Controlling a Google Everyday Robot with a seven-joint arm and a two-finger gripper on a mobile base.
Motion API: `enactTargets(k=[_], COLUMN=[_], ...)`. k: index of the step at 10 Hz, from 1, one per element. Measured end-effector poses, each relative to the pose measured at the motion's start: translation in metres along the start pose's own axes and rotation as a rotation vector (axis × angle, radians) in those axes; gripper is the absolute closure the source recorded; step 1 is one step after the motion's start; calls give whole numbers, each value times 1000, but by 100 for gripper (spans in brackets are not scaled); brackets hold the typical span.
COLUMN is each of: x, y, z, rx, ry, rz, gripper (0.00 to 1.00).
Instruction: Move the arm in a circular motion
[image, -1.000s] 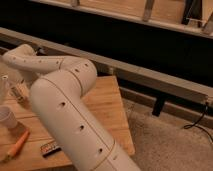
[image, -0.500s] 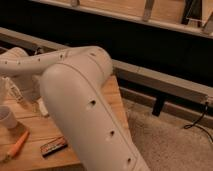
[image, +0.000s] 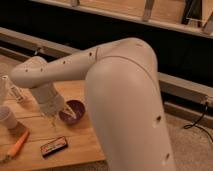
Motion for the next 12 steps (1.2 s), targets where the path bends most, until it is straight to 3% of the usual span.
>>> enactTargets(k=[3,5,6,10,12], x=[36,49,55,59,39], y=[-52,-84,-113,-191,-228], z=[20,25,27,27,16], rx=[-38,-46,-52,-59,-45], ry=[-11,-32,-61,-133,-173], rz=[231,341,427,615,661], gripper=[35,35,35,35,35])
